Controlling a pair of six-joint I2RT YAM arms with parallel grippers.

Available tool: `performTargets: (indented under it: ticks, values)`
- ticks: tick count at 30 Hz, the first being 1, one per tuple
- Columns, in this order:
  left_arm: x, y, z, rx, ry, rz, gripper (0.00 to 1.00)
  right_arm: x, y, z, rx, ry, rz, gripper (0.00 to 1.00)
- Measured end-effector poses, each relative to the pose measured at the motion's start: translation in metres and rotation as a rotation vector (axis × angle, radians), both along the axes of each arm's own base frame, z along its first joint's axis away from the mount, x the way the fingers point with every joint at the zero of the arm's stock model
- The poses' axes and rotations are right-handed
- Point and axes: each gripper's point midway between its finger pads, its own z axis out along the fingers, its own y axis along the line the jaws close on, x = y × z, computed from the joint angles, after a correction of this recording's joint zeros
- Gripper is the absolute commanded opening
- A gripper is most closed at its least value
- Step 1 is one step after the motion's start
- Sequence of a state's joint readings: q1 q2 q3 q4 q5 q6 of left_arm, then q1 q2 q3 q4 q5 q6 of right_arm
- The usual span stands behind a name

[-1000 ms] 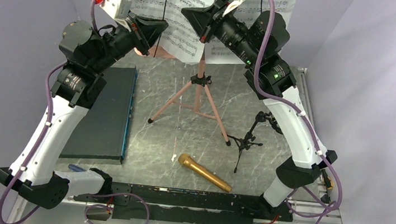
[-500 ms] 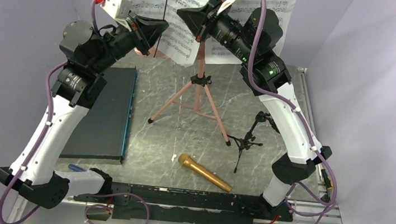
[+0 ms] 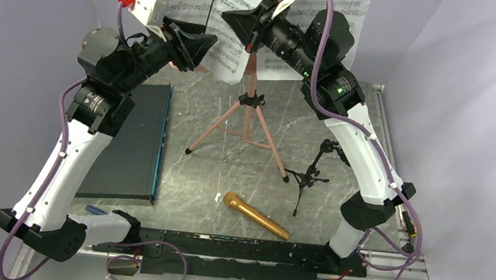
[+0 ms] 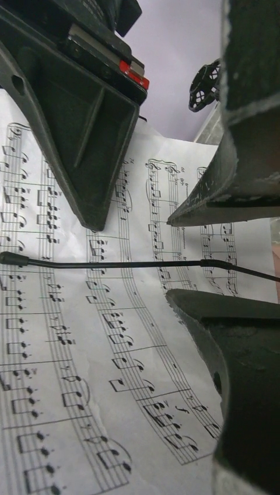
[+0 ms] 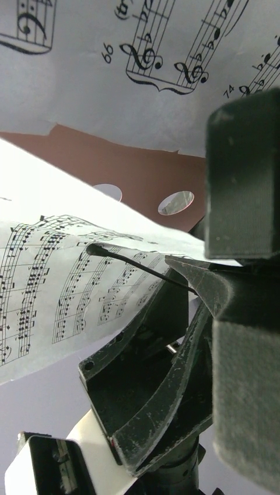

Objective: Set up the instrument practice props

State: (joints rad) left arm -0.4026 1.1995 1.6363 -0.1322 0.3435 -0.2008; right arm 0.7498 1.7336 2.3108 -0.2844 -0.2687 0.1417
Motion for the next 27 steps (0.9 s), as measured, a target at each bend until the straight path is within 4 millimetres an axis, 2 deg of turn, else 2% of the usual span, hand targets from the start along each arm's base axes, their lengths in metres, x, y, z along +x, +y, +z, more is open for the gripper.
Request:
performTargets:
  ticks: [4, 7, 9, 13, 18, 22, 27]
  values:
    - [0.0, 0.001, -0.009, 0.009, 0.016, 0.006, 0.6, 0.0, 0.0, -0.002, 0.0, 0.001, 0.0, 0.1]
    - [-0.002, 0.004, -0.011, 0.01, 0.021, 0.016, 0.63, 0.0, 0.0, -0.007, -0.006, 0.018, 0.001, 0.25]
    - [-0.005, 0.006, -0.01, 0.007, 0.02, 0.022, 0.64, -0.002, -0.001, -0.011, -0.008, 0.032, 0.002, 0.32]
    - [-0.014, 0.011, -0.005, -0.002, 0.004, 0.03, 0.65, -0.006, -0.006, -0.019, -0.018, 0.056, -0.001, 0.35]
    - [-0.02, 0.016, -0.003, -0.003, -0.006, 0.042, 0.65, -0.016, -0.018, -0.021, -0.01, 0.073, -0.014, 0.33]
    - [-0.02, 0.018, -0.009, 0.004, 0.005, 0.054, 0.65, -0.023, -0.028, -0.021, -0.002, 0.081, -0.028, 0.25]
    - [-0.019, 0.02, -0.016, 0.013, 0.02, 0.066, 0.65, -0.022, -0.035, -0.022, 0.006, 0.086, -0.059, 0.01]
